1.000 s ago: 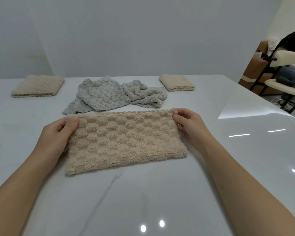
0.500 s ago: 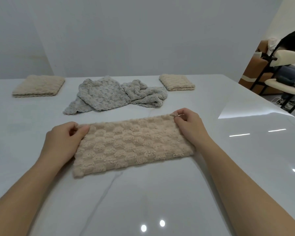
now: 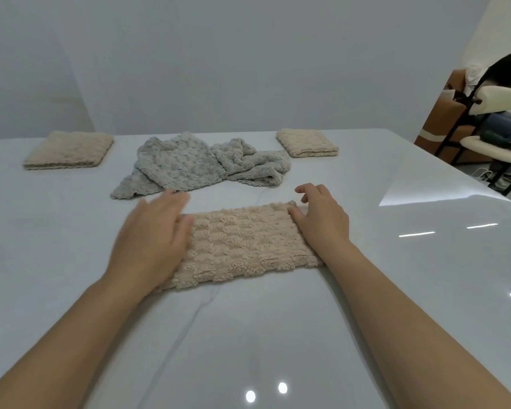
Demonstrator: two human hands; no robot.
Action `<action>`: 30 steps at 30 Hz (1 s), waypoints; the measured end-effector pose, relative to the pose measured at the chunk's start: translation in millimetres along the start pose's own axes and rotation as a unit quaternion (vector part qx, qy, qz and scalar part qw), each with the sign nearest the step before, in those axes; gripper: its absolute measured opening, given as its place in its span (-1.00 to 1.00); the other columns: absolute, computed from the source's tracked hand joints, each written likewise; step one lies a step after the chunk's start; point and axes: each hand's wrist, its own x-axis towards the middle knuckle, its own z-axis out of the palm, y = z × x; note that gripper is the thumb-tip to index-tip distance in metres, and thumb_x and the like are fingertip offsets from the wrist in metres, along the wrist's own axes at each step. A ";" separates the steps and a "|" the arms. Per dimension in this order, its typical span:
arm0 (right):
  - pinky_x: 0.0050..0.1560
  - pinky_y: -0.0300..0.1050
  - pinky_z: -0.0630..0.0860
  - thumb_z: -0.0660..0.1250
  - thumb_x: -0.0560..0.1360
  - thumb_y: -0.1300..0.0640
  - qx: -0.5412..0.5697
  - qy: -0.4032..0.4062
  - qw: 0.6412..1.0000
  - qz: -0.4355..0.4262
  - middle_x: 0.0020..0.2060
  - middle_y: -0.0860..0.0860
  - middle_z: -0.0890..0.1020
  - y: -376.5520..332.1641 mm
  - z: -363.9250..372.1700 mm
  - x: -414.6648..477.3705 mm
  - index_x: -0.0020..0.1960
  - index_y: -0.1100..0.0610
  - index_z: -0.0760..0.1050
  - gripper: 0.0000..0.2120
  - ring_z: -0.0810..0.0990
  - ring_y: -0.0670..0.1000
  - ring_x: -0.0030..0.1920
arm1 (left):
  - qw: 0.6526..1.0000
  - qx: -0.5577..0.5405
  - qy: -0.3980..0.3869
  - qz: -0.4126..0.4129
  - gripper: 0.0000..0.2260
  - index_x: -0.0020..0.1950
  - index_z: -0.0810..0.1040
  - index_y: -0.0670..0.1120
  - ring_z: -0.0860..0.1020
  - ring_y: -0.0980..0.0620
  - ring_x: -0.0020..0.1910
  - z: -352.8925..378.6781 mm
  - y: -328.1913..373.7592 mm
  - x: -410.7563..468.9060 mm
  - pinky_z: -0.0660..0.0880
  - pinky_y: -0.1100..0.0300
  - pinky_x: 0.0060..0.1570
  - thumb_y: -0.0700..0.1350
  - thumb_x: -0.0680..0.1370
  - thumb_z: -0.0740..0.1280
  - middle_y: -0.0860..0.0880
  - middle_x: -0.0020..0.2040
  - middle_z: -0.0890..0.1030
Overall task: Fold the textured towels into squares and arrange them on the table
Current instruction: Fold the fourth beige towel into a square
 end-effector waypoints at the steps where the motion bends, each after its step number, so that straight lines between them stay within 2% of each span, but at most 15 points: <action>1: -0.03 -0.04 0.43 0.24 0.58 0.01 -0.011 0.012 1.000 -0.008 0.19 -0.01 0.49 -1.0 -3.5 0.0 0.31 0.04 0.43 -0.68 0.54 0.05 0.07 | 0.997 0.000 -0.072 0.007 -0.43 0.50 0.27 -0.06 0.16 0.00 0.52 6.3 5.2 -2.5 0.04 -0.04 0.48 0.14 0.56 -0.07 0.00 0.52 0.25; 3: 0.17 0.02 0.35 0.21 0.58 0.07 -0.041 0.049 0.997 -0.044 0.26 0.05 0.48 -7.4 -11.9 -2.4 0.34 0.09 0.42 -0.66 0.48 0.10 0.21 | 0.984 0.044 -0.172 0.004 -0.41 0.57 0.05 0.03 -0.09 0.13 0.55 19.6 4.2 -5.6 -0.17 0.04 0.50 0.22 0.59 -0.20 0.12 0.58 -0.02; 5: 0.33 0.05 0.22 0.09 0.60 0.08 -0.068 0.019 0.991 -0.116 0.38 0.06 0.42 -26.5 -17.6 -11.1 0.42 0.11 0.34 -0.60 0.35 0.11 0.37 | 0.976 0.081 -0.202 -0.002 -0.45 0.58 -0.08 0.06 -0.18 0.15 0.54 24.6 -0.2 -4.6 -0.22 0.05 0.49 0.21 0.61 -0.21 0.16 0.57 -0.14; 7: 0.48 0.11 -0.02 -0.03 0.64 0.01 -0.091 -0.101 0.972 -0.193 0.54 0.03 0.17 -51.4 -8.9 -26.3 0.54 0.09 0.13 -0.52 0.07 0.08 0.54 | 0.975 0.096 -0.199 -0.004 -0.45 0.58 -0.11 0.07 -0.19 0.15 0.54 23.9 0.6 -4.1 -0.23 0.04 0.48 0.21 0.61 -0.22 0.16 0.56 -0.17; 8: 0.51 0.16 -0.15 -0.08 0.66 -0.05 -0.105 -0.166 0.957 -0.211 0.57 -0.02 0.02 -60.0 -0.3 -33.6 0.57 0.05 0.00 -0.49 -0.08 0.06 0.56 | 0.975 0.098 -0.198 -0.007 -0.45 0.58 -0.11 0.07 -0.20 0.15 0.54 23.9 1.7 -4.1 -0.23 0.03 0.49 0.22 0.61 -0.22 0.16 0.57 -0.17; 10: 0.49 0.21 -0.27 -0.15 0.65 -0.15 -0.118 -0.248 0.938 -0.211 0.57 -0.08 -0.12 -64.1 12.6 -38.4 0.58 -0.07 -0.12 -0.47 -0.22 0.05 0.56 | 0.974 0.099 -0.201 -0.012 -0.39 0.58 -0.12 0.09 -0.21 0.14 0.54 24.5 2.1 -5.1 -0.23 0.00 0.49 0.28 0.56 -0.26 0.17 0.56 -0.18; 12: 0.49 0.22 -0.28 -0.17 0.63 -0.20 -0.108 -0.265 0.940 -0.188 0.57 -0.11 -0.14 -57.0 15.2 -35.4 0.57 -0.14 -0.14 -0.47 -0.24 0.05 0.55 | 0.975 0.098 -0.199 -0.019 -0.28 0.57 -0.13 0.11 -0.21 0.12 0.54 24.6 0.6 -6.4 -0.21 -0.04 0.50 0.32 0.44 -0.36 0.16 0.57 -0.18; 16: 0.48 0.24 -0.28 -0.18 0.62 -0.22 -0.101 -0.261 0.946 -0.163 0.57 -0.10 -0.14 -50.2 13.5 -34.2 0.57 -0.17 -0.13 -0.47 -0.23 0.04 0.55 | 0.974 0.109 -0.191 -0.055 -0.43 0.58 -0.14 0.08 -0.20 0.07 0.55 21.3 -5.8 -8.5 -0.20 -0.06 0.50 0.24 0.60 -0.22 0.09 0.58 -0.18; 30: 0.49 0.24 -0.22 -0.17 0.62 -0.23 -0.113 -0.259 0.945 -0.163 0.57 -0.10 -0.11 -50.6 13.2 -33.8 0.56 -0.17 -0.13 -0.46 -0.18 0.03 0.56 | 0.975 0.099 -0.192 -0.062 -0.43 0.59 -0.10 -0.01 -0.18 0.01 0.56 17.5 -5.4 -12.3 -0.24 -0.09 0.49 0.20 0.63 -0.14 0.02 0.59 -0.12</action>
